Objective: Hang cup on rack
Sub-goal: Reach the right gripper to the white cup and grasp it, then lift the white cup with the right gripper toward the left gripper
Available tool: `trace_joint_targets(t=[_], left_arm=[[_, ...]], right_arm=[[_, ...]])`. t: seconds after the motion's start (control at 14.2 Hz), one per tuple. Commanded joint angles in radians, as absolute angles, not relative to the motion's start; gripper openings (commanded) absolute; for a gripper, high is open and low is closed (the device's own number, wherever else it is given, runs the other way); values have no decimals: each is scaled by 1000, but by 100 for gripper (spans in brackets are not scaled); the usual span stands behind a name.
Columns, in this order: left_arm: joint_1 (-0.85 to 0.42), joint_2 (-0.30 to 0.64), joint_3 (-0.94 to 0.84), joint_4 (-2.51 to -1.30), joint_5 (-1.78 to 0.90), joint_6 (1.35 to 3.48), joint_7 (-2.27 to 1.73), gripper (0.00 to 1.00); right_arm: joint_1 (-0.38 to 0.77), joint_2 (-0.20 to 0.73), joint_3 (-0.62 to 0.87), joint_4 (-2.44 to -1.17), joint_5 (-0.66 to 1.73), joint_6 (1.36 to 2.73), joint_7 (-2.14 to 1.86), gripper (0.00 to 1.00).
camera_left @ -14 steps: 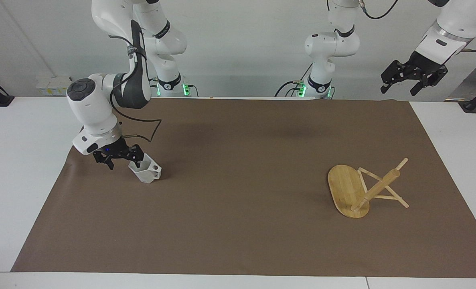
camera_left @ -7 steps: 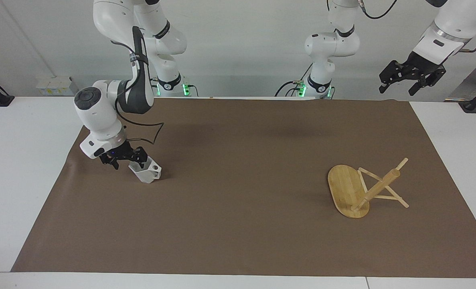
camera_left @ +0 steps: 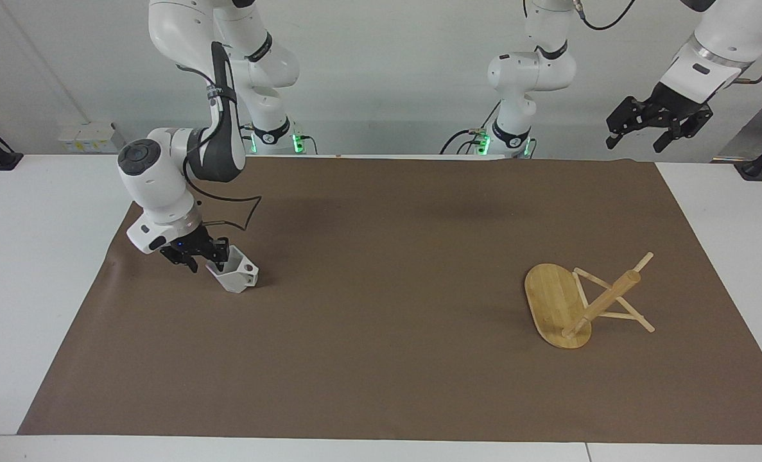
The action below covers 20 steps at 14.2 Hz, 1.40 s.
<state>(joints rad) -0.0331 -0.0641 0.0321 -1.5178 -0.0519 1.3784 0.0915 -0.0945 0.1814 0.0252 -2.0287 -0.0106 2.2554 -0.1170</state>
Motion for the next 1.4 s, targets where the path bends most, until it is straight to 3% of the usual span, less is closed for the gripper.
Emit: trace_joint_targets(t=[0.0, 0.14, 0.28, 0.77, 1.33], left_arm=[[-41, -94, 29, -1555, -35, 1405, 81, 100], [-46, -94, 29, -1555, -35, 1408, 81, 100], [-51, -94, 29, -1557, -35, 1408, 81, 100], [-52, -104, 26, -1578, -35, 1430, 81, 100], [-54, -106, 23, -1589, -35, 1450, 81, 100]], right_arm=[[-92, 164, 26, -2043, 14, 2258, -138, 21], [-91, 164, 26, -2042, 14, 2258, -137, 7], [-89, 166, 26, -2039, 15, 2258, -137, 0], [-89, 172, 28, -2005, 14, 2238, -137, 0], [-101, 170, 31, -1772, 156, 1924, -153, 0]])
